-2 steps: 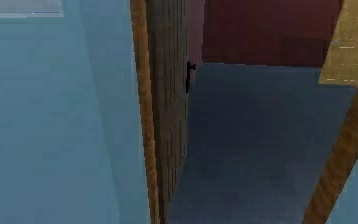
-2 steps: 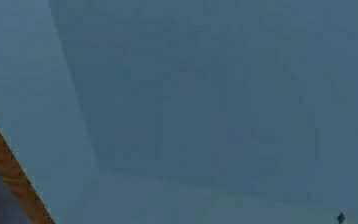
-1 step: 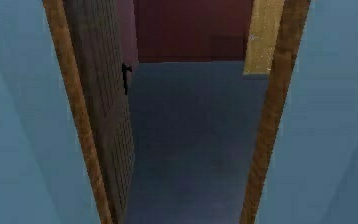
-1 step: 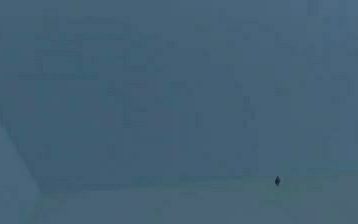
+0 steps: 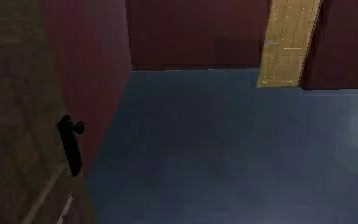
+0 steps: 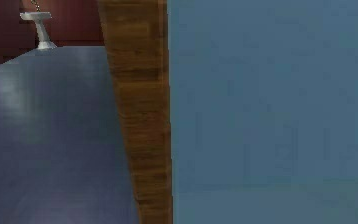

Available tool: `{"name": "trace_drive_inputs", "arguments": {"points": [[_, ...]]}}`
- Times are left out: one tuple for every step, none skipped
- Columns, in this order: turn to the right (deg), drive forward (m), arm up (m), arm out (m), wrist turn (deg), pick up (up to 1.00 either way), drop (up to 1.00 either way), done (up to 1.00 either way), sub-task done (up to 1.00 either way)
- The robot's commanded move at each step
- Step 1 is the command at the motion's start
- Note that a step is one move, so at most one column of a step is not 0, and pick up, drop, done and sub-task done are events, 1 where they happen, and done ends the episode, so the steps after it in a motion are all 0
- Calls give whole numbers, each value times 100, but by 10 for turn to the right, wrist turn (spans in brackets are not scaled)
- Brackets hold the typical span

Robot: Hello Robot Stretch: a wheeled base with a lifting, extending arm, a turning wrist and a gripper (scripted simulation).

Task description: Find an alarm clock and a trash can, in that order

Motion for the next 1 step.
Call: {"name": "trace_drive_inputs", "arguments": {"points": [[30,0,0,0,0,0,0,0,0]]}}
